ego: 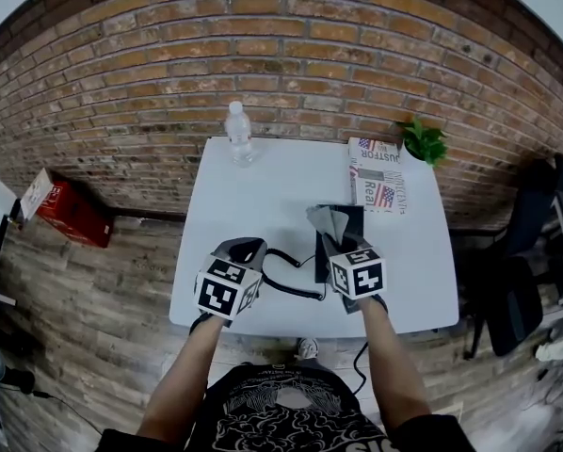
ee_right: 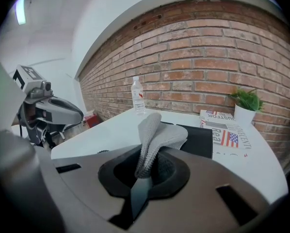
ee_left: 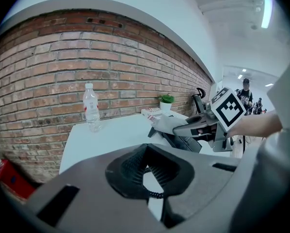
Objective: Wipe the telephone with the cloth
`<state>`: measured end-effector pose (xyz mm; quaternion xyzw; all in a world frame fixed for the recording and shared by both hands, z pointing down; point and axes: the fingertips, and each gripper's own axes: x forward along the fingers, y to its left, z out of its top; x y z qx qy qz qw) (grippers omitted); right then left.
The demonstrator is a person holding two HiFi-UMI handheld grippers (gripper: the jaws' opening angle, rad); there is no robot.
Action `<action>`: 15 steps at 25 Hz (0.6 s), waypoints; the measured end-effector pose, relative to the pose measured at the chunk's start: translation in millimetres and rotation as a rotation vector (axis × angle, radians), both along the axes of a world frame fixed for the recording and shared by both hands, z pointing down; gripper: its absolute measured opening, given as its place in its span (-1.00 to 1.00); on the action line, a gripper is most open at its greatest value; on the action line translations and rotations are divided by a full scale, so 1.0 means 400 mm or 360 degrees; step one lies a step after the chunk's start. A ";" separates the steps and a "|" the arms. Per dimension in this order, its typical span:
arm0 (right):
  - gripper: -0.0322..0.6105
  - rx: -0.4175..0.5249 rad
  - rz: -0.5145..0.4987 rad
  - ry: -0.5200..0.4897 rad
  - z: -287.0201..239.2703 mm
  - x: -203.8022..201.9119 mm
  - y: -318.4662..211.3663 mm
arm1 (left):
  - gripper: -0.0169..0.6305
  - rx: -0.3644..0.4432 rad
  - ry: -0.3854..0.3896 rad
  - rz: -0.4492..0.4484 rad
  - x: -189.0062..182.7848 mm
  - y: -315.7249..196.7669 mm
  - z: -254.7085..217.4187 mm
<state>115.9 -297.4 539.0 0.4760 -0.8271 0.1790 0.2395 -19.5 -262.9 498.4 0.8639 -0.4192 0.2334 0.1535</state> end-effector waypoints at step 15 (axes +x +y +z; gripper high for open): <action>-0.89 -0.0076 0.0071 -0.0023 0.054 -0.008 0.089 | -0.93 -0.0019 0.0016 0.0001 -0.045 0.065 0.014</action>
